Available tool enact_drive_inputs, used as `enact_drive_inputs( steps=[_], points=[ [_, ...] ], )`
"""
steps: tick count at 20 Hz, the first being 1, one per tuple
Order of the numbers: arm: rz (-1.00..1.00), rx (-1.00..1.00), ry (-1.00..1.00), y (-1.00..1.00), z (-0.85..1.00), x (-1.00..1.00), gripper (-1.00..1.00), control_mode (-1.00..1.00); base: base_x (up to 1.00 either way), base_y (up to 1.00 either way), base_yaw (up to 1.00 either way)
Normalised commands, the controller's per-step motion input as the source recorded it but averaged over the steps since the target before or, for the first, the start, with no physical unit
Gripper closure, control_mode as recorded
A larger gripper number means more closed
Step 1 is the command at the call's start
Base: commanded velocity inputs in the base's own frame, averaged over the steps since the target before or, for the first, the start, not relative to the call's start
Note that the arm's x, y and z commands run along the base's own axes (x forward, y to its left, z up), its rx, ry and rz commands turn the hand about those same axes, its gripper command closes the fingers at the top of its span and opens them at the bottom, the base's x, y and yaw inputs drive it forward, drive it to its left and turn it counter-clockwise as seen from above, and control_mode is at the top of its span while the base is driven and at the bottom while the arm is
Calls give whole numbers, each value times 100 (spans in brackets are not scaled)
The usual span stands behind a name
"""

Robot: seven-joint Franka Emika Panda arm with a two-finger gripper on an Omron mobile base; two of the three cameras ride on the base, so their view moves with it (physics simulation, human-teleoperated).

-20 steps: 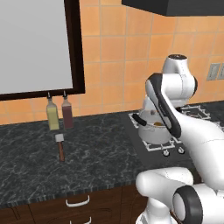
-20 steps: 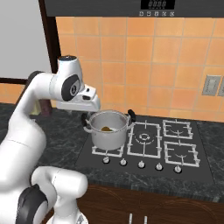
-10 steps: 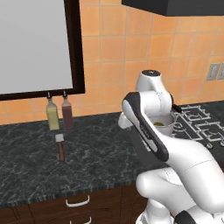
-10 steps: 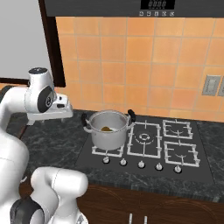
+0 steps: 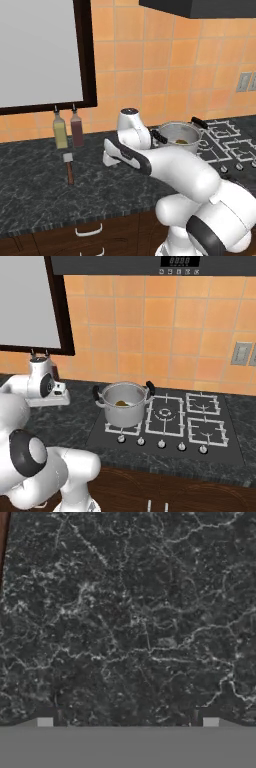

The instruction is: Put the broccoli and avocado in the pot. Retrieve the spatula and lightly stir the vegetables in the pot.

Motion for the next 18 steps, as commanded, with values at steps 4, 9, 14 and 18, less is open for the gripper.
enact_drive_inputs(
  steps=[4,9,14,18],
  points=[
    [-9,0,17,85,-62,100,-100,-100,0,0,0],
    [-5,0,6,19,-7,42,-100,-100,0,0,0],
    [0,0,1,2,-4,0,-100,-100,0,0,0],
    [0,1,-3,22,-25,0,-100,-100,0,0,0]
  ],
)
